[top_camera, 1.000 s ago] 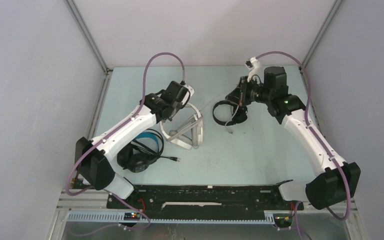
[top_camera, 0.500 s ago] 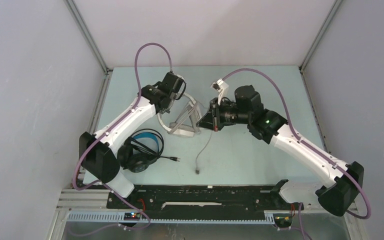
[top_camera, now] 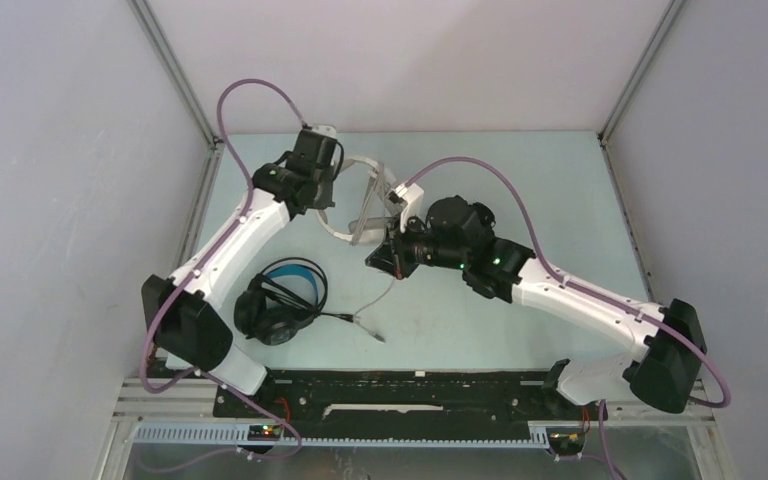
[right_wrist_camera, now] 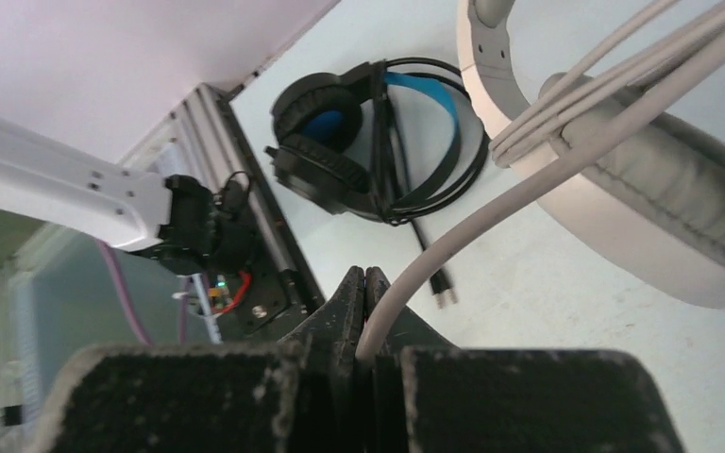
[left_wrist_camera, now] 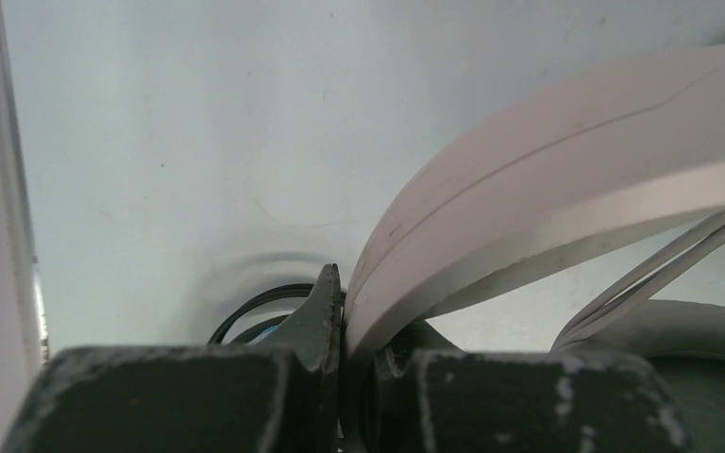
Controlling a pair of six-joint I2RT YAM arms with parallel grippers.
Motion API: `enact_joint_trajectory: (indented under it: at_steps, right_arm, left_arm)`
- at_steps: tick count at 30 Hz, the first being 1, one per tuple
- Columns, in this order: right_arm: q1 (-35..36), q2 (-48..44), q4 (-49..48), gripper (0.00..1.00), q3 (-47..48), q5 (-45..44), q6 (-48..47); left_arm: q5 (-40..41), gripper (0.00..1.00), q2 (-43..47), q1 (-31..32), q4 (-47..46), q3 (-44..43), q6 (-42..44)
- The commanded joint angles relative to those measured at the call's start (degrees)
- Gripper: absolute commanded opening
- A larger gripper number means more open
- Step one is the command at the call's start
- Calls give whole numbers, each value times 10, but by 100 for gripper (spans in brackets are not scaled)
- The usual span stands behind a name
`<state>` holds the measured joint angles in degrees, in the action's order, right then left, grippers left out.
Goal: Wrap the headphones
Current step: Wrap the headphones cable around the headphones.
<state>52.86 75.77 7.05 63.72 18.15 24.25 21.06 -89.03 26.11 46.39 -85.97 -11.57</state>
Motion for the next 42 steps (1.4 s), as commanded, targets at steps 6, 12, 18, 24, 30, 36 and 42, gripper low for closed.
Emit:
enact_joint_trajectory:
  at_steps: [6,12,18,24,30,36,42]
  right_arm:
    - [47,46,-129,0,-32,-143,-115]
    - [73,55,-240,2,-87,-209,-177]
    - [87,72,-320,7,-120,-263,-213]
    - [91,93,-389,9,-148,-280,-234]
    - [92,113,-438,10,-171,-306,-252]
    - [91,132,-465,13,-190,-320,-261]
    - [91,138,-469,14,-218,-322,-245]
  left_arm:
    - [-52,0,88,-31,-108,1,-152]
    - [-80,0,122,-42,-133,21,-187]
    - [-109,0,144,-42,-147,36,-214]
    - [-131,0,166,-42,-155,46,-232]
    - [-125,0,177,-42,-144,47,-225]
    - [-129,0,187,-42,-138,42,-225]
    - [-124,0,192,-42,-131,37,-219]
